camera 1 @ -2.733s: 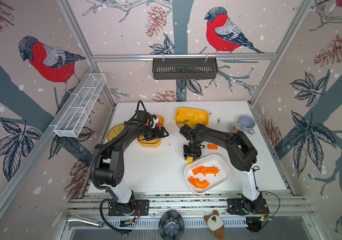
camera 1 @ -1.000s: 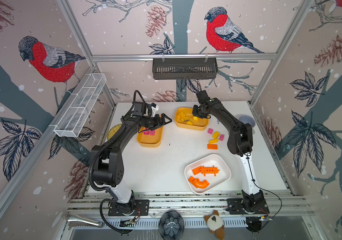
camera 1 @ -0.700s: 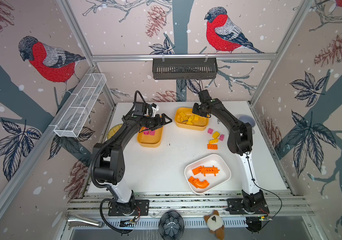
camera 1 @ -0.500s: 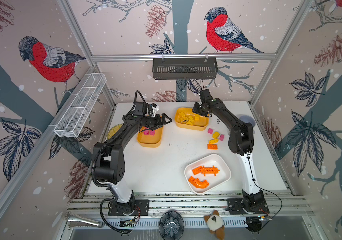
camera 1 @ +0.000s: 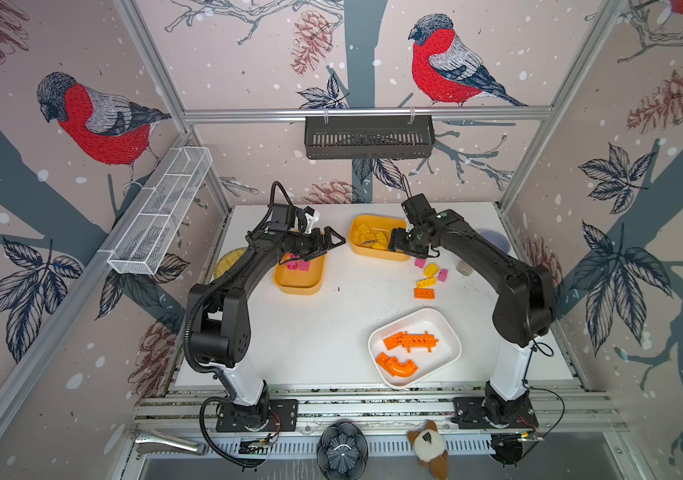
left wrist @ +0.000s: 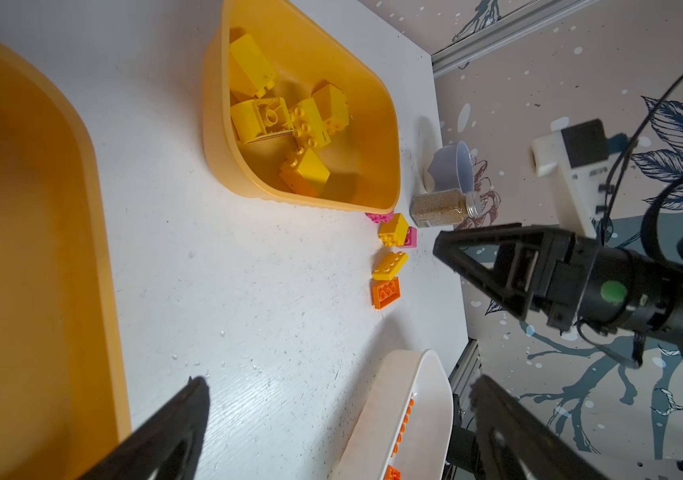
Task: Sort the legos into containers by color
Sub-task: 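Move the right gripper back over the loose bricks beside the larger tub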
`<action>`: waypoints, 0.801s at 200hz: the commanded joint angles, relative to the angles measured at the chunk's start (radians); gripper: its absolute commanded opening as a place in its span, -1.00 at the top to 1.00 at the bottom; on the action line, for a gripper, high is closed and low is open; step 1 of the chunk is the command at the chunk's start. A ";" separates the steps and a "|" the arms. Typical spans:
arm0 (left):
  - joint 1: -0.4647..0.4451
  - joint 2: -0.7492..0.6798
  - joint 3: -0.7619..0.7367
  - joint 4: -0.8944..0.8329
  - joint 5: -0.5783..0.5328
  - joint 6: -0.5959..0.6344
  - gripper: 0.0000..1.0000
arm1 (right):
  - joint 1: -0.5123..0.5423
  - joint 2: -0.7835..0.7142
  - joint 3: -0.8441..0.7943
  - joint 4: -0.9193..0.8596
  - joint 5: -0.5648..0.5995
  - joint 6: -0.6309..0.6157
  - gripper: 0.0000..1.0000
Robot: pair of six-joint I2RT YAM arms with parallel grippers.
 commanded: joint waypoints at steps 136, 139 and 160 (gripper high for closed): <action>0.000 -0.026 -0.049 0.017 0.013 0.024 -0.94 | -0.120 -0.105 -0.399 0.085 0.065 0.300 -0.52; 0.000 -0.027 -0.047 0.018 0.013 0.023 -0.94 | -0.126 -0.104 -0.402 0.095 0.064 0.311 -0.50; -0.001 -0.023 -0.041 0.017 0.011 0.024 -0.94 | -0.154 -0.086 -0.406 0.155 0.063 0.371 -0.43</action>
